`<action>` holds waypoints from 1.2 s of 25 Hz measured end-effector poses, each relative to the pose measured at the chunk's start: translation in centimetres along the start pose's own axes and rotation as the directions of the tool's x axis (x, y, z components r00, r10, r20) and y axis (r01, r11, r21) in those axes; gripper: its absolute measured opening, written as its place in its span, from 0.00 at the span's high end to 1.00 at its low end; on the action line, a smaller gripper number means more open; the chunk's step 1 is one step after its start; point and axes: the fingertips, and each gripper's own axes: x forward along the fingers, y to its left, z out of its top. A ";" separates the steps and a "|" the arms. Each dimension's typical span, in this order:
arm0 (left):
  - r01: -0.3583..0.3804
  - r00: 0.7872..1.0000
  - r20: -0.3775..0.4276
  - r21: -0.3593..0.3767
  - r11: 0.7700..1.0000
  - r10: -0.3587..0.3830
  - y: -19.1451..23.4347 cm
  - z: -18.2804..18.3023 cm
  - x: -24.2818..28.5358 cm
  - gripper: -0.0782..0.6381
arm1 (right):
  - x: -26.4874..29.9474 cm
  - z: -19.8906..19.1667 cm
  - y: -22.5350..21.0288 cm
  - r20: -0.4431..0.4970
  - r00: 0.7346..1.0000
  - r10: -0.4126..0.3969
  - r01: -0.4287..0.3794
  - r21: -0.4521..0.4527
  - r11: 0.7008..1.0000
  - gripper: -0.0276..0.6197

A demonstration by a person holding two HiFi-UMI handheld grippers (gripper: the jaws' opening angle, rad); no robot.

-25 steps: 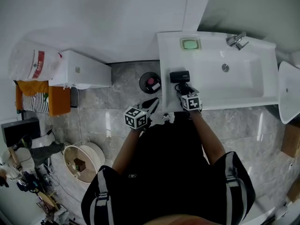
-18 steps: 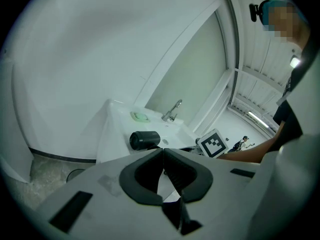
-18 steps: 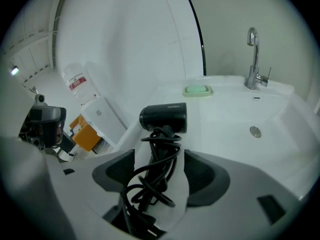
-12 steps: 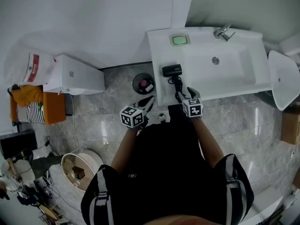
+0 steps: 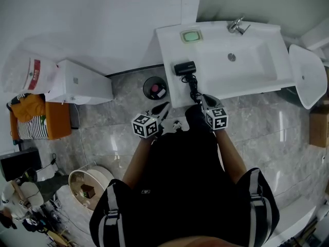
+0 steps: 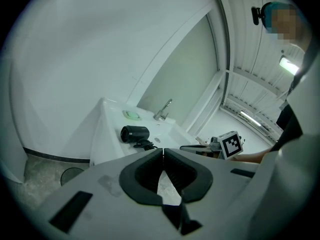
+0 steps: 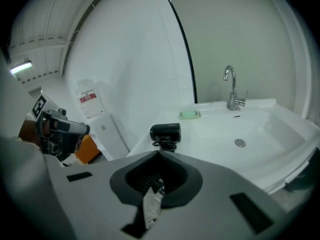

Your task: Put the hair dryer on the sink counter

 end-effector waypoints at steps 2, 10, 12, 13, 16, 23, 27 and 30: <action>-0.005 1.000 0.006 0.001 1.000 0.005 -0.1 -0.1 -0.3 0.86 | -0.4 -0.2 1.0 0.006 0.999 0.052 -0.051 -0.019 0.998 0.86; -0.008 1.000 0.020 0.000 1.000 0.008 -0.4 -0.5 -0.5 0.87 | -2.2 -1.2 3.1 0.013 0.990 0.143 -0.142 -0.069 0.987 0.87; 0.001 1.000 0.014 0.004 1.000 -0.001 -0.9 -0.8 -0.2 0.87 | -2.6 -1.5 3.0 0.013 0.990 0.141 -0.140 -0.069 0.988 0.87; 0.005 1.000 0.012 0.006 1.000 -0.005 -1.0 -0.8 0.0 0.86 | -2.7 -1.5 2.9 0.016 0.990 0.139 -0.138 -0.068 0.988 0.87; 0.009 1.000 0.010 0.008 1.000 -0.009 -1.4 -0.9 0.2 0.87 | -3.1 -1.4 2.8 0.022 0.991 0.133 -0.132 -0.069 0.989 0.87; 0.030 1.000 -0.006 0.037 0.999 -0.029 -2.6 -0.7 0.6 0.87 | -4.1 -0.5 2.7 0.042 0.990 0.132 -0.128 -0.088 0.988 0.87; 0.030 1.000 0.003 0.037 0.999 -0.030 -3.5 -0.6 0.6 0.87 | -4.5 -1.5 2.7 0.027 0.990 0.138 -0.135 -0.091 0.987 0.87; 0.024 1.000 -0.008 0.039 0.999 -0.024 -3.8 -1.0 0.5 0.86 | -4.4 -1.8 2.7 0.014 0.990 0.142 -0.140 -0.086 0.986 0.87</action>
